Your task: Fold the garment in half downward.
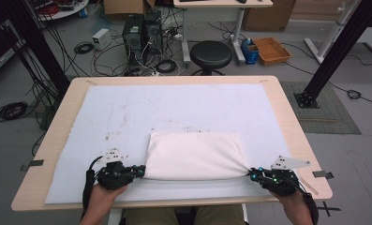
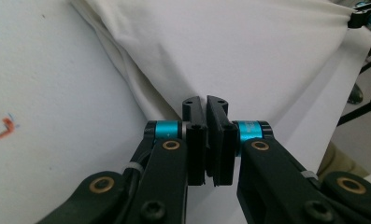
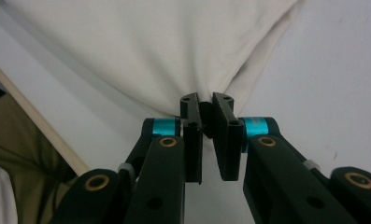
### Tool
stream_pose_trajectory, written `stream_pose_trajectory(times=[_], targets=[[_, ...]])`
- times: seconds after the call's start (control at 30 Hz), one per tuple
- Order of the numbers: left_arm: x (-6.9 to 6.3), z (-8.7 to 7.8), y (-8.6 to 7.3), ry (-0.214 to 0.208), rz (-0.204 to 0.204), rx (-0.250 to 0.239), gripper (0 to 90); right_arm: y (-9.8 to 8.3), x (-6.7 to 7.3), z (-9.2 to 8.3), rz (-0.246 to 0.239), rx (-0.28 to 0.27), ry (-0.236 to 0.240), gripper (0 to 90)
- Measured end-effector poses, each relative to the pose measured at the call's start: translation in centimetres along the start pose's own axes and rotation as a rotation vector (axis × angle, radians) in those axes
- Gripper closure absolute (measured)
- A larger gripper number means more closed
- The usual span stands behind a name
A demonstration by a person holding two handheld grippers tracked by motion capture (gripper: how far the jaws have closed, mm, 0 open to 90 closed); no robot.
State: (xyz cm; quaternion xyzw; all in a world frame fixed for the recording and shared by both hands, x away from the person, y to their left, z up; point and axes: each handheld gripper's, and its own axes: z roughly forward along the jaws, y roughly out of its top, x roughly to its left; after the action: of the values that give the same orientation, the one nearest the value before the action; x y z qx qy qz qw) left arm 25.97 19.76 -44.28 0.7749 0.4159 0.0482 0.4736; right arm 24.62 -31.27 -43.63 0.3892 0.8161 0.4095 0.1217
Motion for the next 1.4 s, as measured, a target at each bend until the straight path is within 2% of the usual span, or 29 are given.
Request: stream_pose_trajectory(times=[0.03,0.1,0.13,0.17,0.23,0.27,0.33,0.4,0.47,0.5,0.57,0.6,0.63,0.67,0.7,0.73,0.87,0.97,1.03,1.13,1.17,1.2,1.23,1.3,1.37,1.4], targets=[[-0.1,0.1,0.0,0.006,-0.002,-0.005,83.1,-0.1,-0.1,0.2,0.012,0.017,0.005,76.6],[-0.1,0.2,0.4,0.028,-0.015,-0.031,60.7,0.1,-0.5,0.4,0.064,-0.018,-0.015,51.8],[-0.1,0.2,0.5,0.047,-0.02,-0.053,52.2,0.3,-0.8,0.4,0.104,-0.046,-0.02,45.7],[0.0,0.3,0.8,0.07,-0.017,-0.069,48.1,0.6,-1.1,0.5,0.129,-0.075,-0.028,42.2],[0.4,0.6,1.5,0.12,-0.031,-0.092,45.1,1.6,-1.9,1.1,0.155,-0.098,-0.087,39.0],[0.7,0.8,1.9,0.139,-0.045,-0.101,44.6,2.1,-2.3,1.7,0.173,-0.089,-0.112,39.0],[1.3,1.5,2.5,0.163,-0.068,-0.088,44.7,3.0,-3.0,3.4,0.2,-0.047,-0.125,39.0],[1.7,2.6,2.7,0.169,-0.091,-0.059,44.7,3.8,-3.2,5.2,0.188,-0.014,-0.11,40.1],[1.8,3.6,2.7,0.162,-0.094,-0.019,44.7,4.4,-2.9,6.8,0.167,0.021,-0.088,44.6],[1.7,4.1,2.6,0.161,-0.091,0.0,44.8,4.6,-2.7,7.1,0.131,0.026,-0.112,48.9],[1.3,4.4,2.6,0.188,-0.059,0.006,48.3,4.7,-2.4,7.2,0.085,0.038,-0.134,66.4],[1.3,4.3,2.5,0.194,-0.055,0.006,53.0,4.7,-2.5,7.1,0.072,0.037,-0.115,79.2],[1.3,4.3,2.4,0.178,-0.055,0.011,61.7,4.6,-2.4,7.0,0.07,0.037,-0.091,82.8],[1.3,4.4,2.2,0.16,-0.056,0.017,77.3,4.6,-2.1,7.0,0.04,0.038,-0.105,85.0],[1.1,4.4,2.2,0.168,-0.04,0.014,82.1,4.7,-1.9,6.9,0.018,0.048,-0.113,85.8],[1.0,4.4,2.2,0.162,-0.045,0.018,84.4,4.7,-1.9,6.8,0.009,0.055,-0.115,86.3],[0.3,5.2,2.6,0.144,-0.06,-0.005,85.3,4.7,-3.0,5.6,0.047,0.009,-0.153,86.7],[-0.6,6.6,3.1,0.139,-0.043,-0.023,85.3,4.4,-4.1,4.6,0.078,-0.009,-0.19,86.7],[-0.9,7.2,3.4,0.149,-0.033,-0.021,85.3,4.1,-4.8,4.2,0.11,-0.02,-0.199,86.7],[-0.9,7.2,3.4,0.129,-0.034,-0.043,84.7,3.7,-5.6,3.8,0.138,-0.032,-0.199,85.9],[-0.9,7.0,3.3,0.121,-0.029,-0.049,81.9,3.6,-5.8,3.8,0.15,-0.036,-0.181,81.8],[-0.7,7.0,3.4,0.103,-0.026,-0.057,72.1,3.6,-5.8,3.8,0.147,-0.043,-0.169,71.0],[-0.6,6.9,3.4,0.083,-0.021,-0.066,59.9,3.6,-5.8,3.7,0.129,-0.063,-0.185,57.9],[-0.3,6.5,3.6,0.073,0.012,-0.122,43.9,3.7,-5.8,3.3,0.094,-0.116,-0.197,37.6],[0.2,5.7,4.0,0.048,0.034,-0.176,36.4,3.9,-5.8,2.8,0.055,-0.165,-0.213,25.7],[0.5,5.3,4.2,0.025,0.026,-0.202,31.2,4.0,-5.7,2.6,0.034,-0.183,-0.224,22.0]])
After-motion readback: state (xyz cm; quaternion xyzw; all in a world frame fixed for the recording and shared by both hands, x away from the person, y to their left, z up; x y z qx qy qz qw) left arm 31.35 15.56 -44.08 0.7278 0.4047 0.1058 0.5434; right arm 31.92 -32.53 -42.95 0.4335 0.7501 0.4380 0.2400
